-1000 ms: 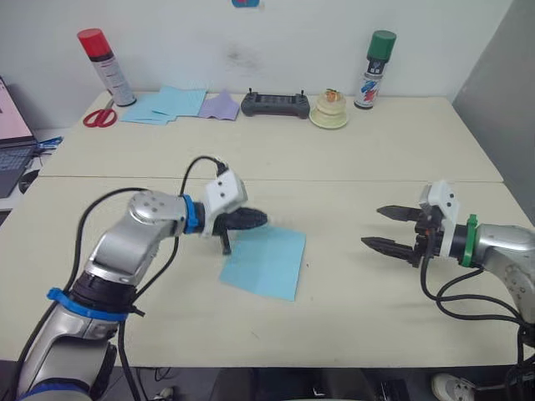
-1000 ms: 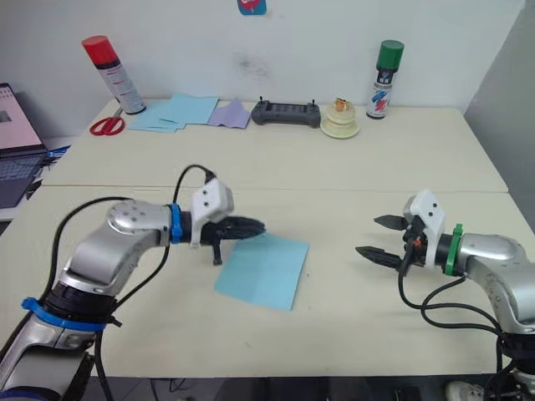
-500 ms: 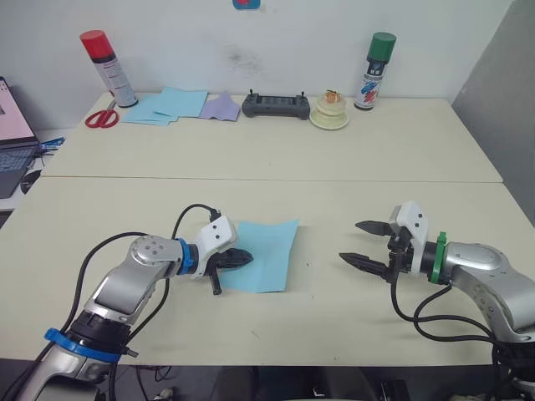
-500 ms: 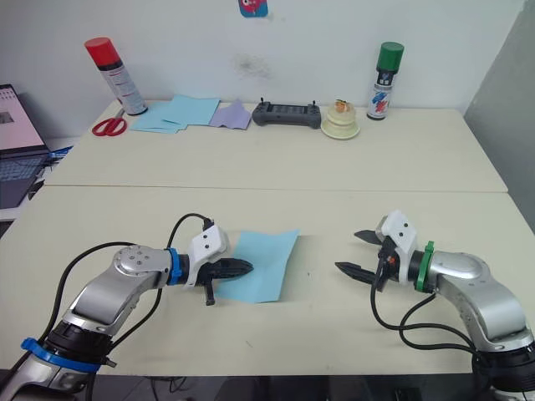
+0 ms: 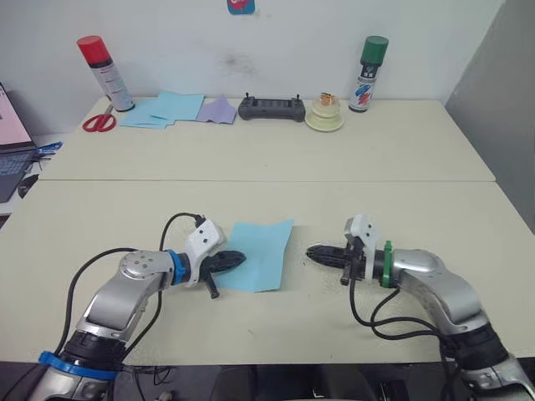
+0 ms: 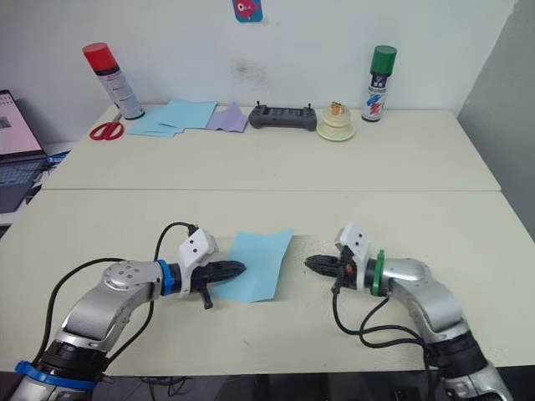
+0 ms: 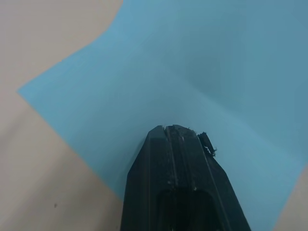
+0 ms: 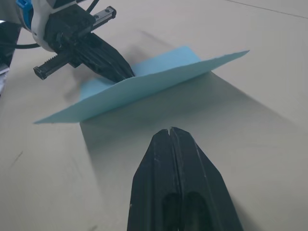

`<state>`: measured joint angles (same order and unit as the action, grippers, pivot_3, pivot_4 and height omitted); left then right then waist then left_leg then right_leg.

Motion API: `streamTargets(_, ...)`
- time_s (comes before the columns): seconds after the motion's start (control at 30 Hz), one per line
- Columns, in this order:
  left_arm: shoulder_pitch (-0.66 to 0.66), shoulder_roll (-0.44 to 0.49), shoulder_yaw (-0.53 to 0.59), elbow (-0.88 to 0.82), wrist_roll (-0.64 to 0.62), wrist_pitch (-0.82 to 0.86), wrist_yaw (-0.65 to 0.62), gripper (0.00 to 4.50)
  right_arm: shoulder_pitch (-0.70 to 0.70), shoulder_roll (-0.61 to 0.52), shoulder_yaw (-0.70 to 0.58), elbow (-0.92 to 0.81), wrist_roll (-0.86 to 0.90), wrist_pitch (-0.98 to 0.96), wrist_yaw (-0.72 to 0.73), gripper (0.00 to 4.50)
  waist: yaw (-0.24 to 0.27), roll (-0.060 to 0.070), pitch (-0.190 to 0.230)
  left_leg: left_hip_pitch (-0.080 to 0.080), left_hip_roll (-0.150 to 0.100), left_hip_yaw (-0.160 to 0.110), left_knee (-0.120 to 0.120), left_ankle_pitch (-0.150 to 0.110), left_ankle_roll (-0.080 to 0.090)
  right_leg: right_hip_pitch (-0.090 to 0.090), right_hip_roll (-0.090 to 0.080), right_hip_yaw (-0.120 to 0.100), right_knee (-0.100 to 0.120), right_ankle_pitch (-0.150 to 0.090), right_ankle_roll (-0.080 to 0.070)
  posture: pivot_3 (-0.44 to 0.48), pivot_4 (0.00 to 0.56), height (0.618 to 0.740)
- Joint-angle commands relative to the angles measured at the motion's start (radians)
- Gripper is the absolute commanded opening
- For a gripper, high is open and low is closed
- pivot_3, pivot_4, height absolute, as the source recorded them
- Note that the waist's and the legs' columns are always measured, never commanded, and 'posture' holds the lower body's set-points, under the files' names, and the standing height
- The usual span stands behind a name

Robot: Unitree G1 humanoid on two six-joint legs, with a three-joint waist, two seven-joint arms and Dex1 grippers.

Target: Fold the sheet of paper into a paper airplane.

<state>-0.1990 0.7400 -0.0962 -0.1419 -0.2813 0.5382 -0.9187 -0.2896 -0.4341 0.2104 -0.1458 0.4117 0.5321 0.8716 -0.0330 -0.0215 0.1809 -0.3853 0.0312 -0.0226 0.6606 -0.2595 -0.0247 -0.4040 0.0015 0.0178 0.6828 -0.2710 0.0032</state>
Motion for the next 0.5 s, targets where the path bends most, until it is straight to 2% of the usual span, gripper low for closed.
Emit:
streamTargets(0.03,0.046,0.024,-0.002,0.036,0.022,0.027,0.003,0.0,-0.048,0.041,0.012,0.001,0.025,-0.001,0.025,0.02,0.0,0.0,0.0,0.0,0.0,0.0,0.0,0.0,0.0,0.0,0.0,0.0,0.0,0.0,0.0,0.0,0.15,0.74)
streamTargets(0.27,0.071,-0.024,0.0,0.031,0.01,0.017,0.032,0.0,-0.138,0.163,0.058,0.061,0.027,0.008,0.036,0.02,0.001,0.001,-0.001,0.001,0.001,0.0,0.0,0.0,0.0,0.0,-0.001,0.0,0.0,0.0,0.0,0.0,0.15,0.74)
streamTargets(0.5,0.118,-0.012,0.025,0.002,0.001,0.033,0.041,0.0,-0.201,0.246,0.115,0.177,-0.047,-0.079,0.036,0.02,-0.001,0.001,-0.002,0.001,0.0,0.001,0.0,0.0,0.0,0.0,-0.001,0.001,0.0,0.0,0.0,0.0,0.15,0.74)
